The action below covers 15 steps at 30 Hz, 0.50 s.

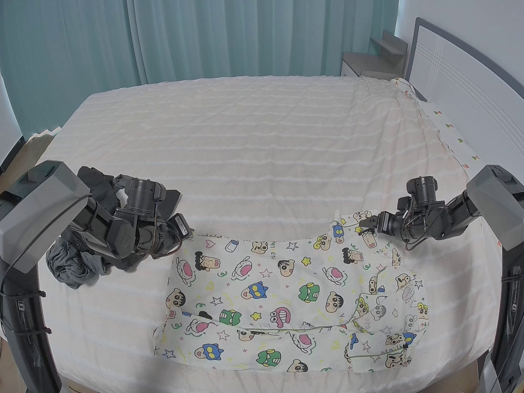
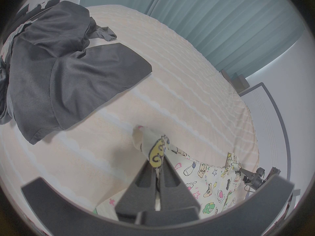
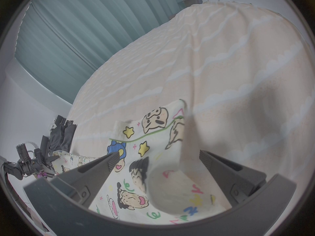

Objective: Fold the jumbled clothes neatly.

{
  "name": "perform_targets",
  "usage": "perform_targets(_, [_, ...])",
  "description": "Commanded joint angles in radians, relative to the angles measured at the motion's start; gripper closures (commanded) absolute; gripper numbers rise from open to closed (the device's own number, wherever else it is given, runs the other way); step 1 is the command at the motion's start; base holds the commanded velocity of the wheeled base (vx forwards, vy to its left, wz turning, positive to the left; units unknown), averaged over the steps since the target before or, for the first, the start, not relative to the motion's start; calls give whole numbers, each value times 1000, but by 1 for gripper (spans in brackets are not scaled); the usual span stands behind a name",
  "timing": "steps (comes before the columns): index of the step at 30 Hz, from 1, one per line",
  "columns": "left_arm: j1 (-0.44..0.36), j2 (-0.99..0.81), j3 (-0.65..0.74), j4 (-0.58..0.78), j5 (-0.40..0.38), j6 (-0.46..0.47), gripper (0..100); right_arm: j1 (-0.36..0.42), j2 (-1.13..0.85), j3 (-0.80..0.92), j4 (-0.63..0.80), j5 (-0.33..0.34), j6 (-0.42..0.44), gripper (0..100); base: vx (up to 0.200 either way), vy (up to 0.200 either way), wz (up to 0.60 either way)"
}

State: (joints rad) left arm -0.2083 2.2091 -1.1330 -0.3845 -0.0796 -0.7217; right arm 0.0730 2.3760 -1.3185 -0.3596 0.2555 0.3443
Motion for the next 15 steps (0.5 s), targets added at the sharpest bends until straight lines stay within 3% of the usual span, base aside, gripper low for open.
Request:
perform_targets(1, [0,3,1,-1,0,-1,100,30,5,-8,1,2,-2,0,0,0,0])
perform_targets(4, [0,0,4,1,1,1,100,51,34,-50,5,2,-4,0,0,0,0])
perform_targets(5, [0,-3,6,1,1,1,100,54,43,-64,10,2,-2,100,0,0,0])
perform_targets(15, [0,-9,13,1,4,4,100,36,22,-53,54,13,1,100,0,0,0])
